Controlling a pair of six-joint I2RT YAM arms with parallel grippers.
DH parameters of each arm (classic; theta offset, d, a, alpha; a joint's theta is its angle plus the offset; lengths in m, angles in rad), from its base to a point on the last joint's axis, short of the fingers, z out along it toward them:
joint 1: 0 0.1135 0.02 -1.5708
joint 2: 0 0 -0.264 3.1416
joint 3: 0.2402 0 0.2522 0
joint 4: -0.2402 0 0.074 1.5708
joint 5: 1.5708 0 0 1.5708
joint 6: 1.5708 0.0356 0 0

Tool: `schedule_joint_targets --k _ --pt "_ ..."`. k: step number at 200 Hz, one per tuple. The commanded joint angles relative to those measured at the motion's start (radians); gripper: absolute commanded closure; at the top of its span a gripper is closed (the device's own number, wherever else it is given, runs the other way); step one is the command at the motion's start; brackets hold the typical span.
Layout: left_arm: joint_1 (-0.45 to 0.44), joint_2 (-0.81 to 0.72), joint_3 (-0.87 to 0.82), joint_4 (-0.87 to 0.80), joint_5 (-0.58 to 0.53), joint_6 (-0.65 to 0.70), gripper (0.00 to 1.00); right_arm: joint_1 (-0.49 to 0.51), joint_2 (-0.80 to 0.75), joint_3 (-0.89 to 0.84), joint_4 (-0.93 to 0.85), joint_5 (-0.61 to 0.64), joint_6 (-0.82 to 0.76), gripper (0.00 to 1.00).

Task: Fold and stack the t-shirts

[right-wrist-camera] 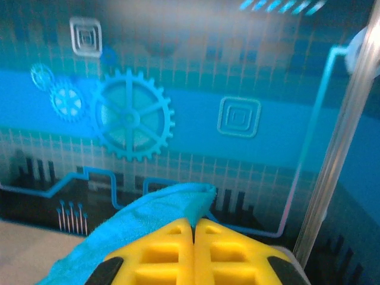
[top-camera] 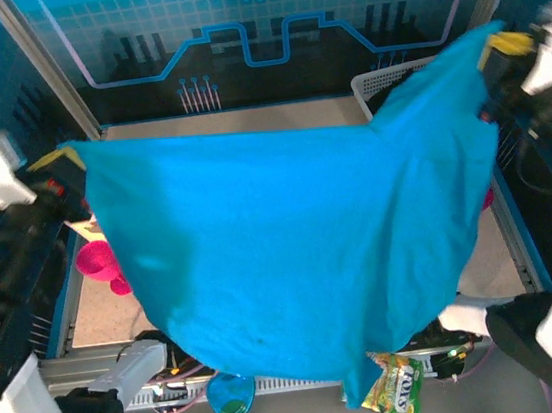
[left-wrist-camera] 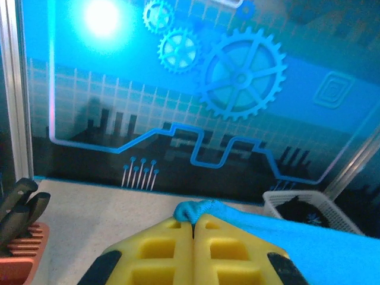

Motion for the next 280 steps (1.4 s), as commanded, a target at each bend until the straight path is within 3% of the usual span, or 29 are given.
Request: schedule_joint_targets --k 1,45,72,109,134,172,208,280 --pt "-0.002 0.05 -0.137 0.138 -0.062 0.05 1.0 0.001 0.086 -0.098 0.123 -0.002 -0.051 1.0" --pt "0.005 0.2 -0.511 0.429 -0.18 0.069 1.0 0.001 0.358 -0.294 0.295 -0.099 -0.061 1.0" --pt "0.022 0.41 -0.654 0.667 -0.21 0.051 1.0 0.003 0.648 -0.256 0.367 -0.076 -0.055 1.0" --pt "0.053 0.772 -0.562 0.808 -0.231 -0.025 1.0 0.004 1.113 0.076 0.374 0.082 -0.054 1.0" --pt "0.07 0.95 -0.403 0.774 -0.262 -0.032 1.0 0.003 1.295 0.232 0.44 0.131 -0.053 1.0" --pt "0.095 1.127 -0.209 0.69 -0.258 -0.023 1.0 0.001 1.364 0.225 0.598 0.163 -0.068 1.0" --pt "0.098 1.209 -0.157 0.66 -0.24 -0.027 1.0 0.002 1.364 0.214 0.614 0.146 -0.047 1.0" --pt "0.1 1.157 -0.254 0.678 -0.238 -0.005 1.0 0.015 1.093 -0.165 0.707 0.085 -0.006 1.0"
